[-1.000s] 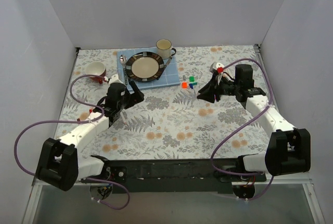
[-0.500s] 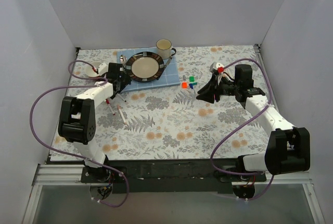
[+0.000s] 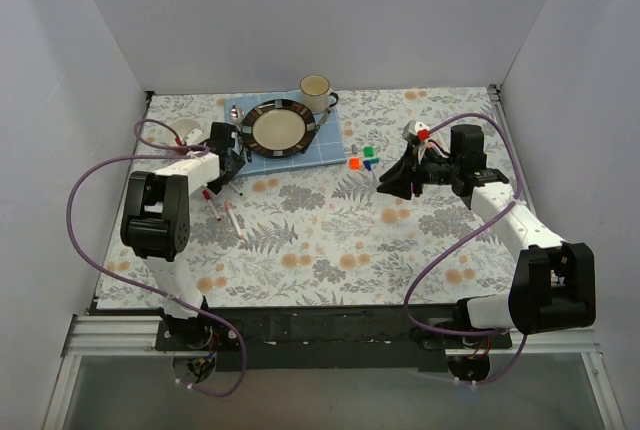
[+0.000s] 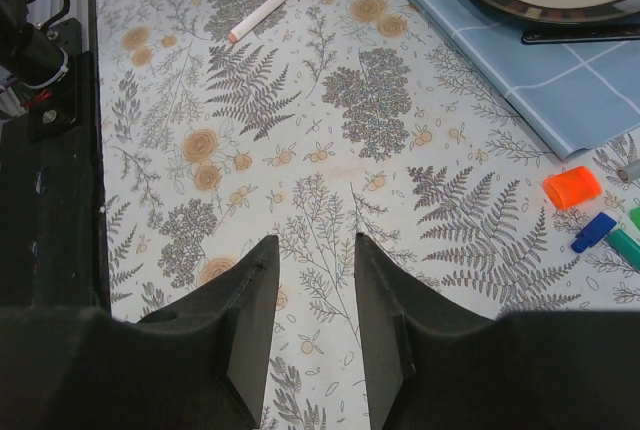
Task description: Open the pen caps
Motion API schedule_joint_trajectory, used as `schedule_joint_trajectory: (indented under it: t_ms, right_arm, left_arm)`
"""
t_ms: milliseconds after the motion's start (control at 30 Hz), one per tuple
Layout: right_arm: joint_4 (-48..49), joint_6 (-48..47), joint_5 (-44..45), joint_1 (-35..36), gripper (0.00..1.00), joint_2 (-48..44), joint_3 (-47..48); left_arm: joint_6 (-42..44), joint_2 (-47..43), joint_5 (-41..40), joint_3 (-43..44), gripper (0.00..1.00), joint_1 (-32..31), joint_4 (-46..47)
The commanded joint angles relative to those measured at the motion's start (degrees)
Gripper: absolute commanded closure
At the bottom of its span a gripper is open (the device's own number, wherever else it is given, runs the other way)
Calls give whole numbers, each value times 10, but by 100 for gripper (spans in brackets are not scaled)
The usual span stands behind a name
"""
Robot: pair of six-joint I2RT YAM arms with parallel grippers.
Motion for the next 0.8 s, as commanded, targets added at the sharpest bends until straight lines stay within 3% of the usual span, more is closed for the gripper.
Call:
schedule_joint_trajectory:
  t_ms: [0, 333, 433, 767]
  right_arm:
    - [12, 2, -14, -4, 57, 1, 2]
    - [14, 5, -17, -3, 57, 0, 2]
    - [15, 7, -14, -3, 57, -1, 1]
    - [20, 10, -11, -3, 57, 1, -1]
  left_arm:
    - [-22, 9, -46, 27, 37, 10, -31]
    - [-18, 22, -51, 45, 46, 23, -44]
    - [-17, 35, -52, 54, 53, 24, -54]
    - [-1, 53, -57, 69, 58, 24, -62]
